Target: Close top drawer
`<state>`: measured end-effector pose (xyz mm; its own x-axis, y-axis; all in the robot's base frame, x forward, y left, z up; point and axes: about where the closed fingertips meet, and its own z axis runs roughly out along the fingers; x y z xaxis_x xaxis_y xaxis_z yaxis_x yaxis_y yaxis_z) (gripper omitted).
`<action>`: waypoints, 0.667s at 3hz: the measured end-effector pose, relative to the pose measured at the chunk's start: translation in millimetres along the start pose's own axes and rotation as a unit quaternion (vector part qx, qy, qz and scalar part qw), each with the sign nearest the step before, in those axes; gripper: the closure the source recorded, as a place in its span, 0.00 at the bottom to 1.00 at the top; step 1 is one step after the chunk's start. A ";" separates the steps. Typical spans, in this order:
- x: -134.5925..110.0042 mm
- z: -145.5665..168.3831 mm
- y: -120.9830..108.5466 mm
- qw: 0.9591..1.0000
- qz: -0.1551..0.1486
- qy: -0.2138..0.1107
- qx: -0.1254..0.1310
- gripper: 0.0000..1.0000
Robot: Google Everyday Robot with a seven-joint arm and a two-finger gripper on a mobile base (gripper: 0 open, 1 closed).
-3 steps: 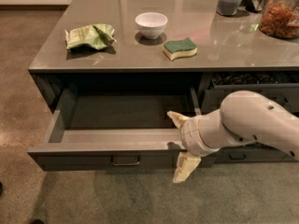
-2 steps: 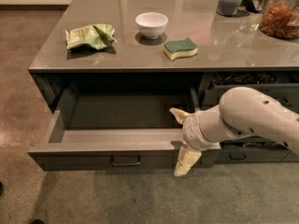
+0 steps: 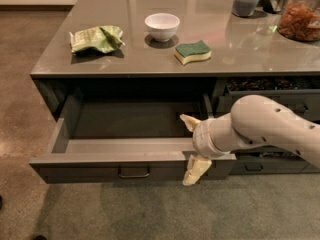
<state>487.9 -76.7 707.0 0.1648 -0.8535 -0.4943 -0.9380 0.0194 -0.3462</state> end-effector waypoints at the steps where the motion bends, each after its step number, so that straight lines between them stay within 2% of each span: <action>1: 6.8 15.7 -19.3 1.000 0.004 -0.005 0.016 0.00; 2: 19.6 33.2 -43.9 0.999 0.013 -0.010 0.029 0.01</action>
Offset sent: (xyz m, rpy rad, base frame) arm 0.0784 -0.0043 -0.0302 0.0533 -0.0481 -0.0659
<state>542.4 -77.0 686.0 0.1470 -0.8421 -0.5189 -0.9228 0.0722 -0.3785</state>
